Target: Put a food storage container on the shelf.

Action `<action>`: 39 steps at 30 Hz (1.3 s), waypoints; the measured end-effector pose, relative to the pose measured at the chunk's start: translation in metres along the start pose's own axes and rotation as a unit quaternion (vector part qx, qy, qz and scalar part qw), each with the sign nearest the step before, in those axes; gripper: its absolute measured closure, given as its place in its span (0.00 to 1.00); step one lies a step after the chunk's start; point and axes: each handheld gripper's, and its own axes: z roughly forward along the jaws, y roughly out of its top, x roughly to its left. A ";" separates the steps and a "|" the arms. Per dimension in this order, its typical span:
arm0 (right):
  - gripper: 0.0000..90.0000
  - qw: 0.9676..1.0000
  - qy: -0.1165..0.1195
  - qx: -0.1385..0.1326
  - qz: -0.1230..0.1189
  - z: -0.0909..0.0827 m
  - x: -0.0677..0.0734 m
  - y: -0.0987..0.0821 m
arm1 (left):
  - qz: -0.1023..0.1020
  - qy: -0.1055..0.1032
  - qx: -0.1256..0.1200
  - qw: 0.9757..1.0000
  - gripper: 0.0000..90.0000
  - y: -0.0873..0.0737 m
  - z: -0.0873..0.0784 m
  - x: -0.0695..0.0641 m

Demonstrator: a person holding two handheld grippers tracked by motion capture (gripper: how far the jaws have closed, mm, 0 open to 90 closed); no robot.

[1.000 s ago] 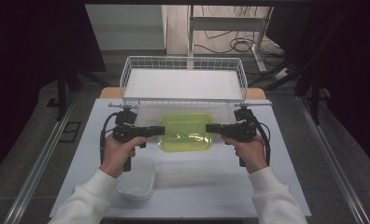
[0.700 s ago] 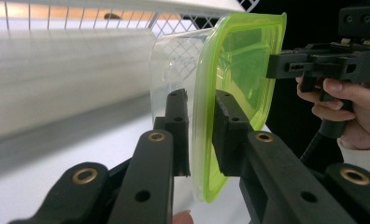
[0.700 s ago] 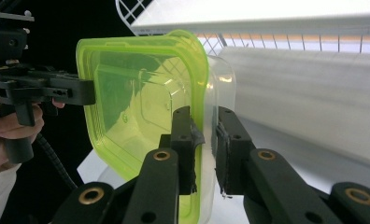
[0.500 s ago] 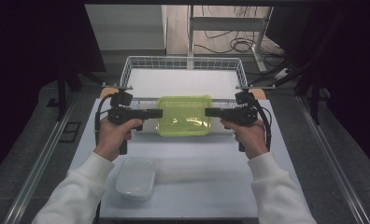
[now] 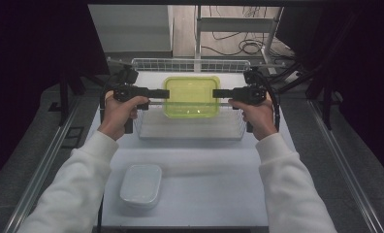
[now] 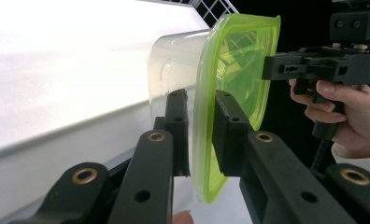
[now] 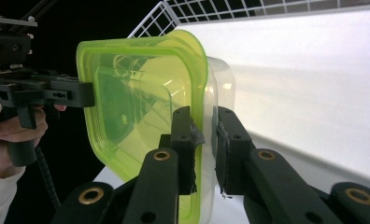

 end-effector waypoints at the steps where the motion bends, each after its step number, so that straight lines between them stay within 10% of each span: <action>1: 0.87 1.000 0.001 -0.001 0.000 0.001 -0.002 0.003 | -0.001 0.000 0.000 1.000 0.87 0.004 0.001 0.001; 20: 0.87 1.000 -0.016 -0.010 0.025 0.021 -0.029 0.043 | -0.010 -0.010 0.007 1.000 0.87 0.048 0.027 0.036; 32: 0.87 0.996 -0.043 0.007 0.080 0.039 -0.050 0.055 | -0.077 -0.011 0.012 0.997 0.88 0.056 0.051 0.063; 39: 0.83 0.990 -0.051 0.017 0.130 0.051 -0.060 0.060 | -0.134 -0.014 0.019 0.991 0.85 0.060 0.063 0.079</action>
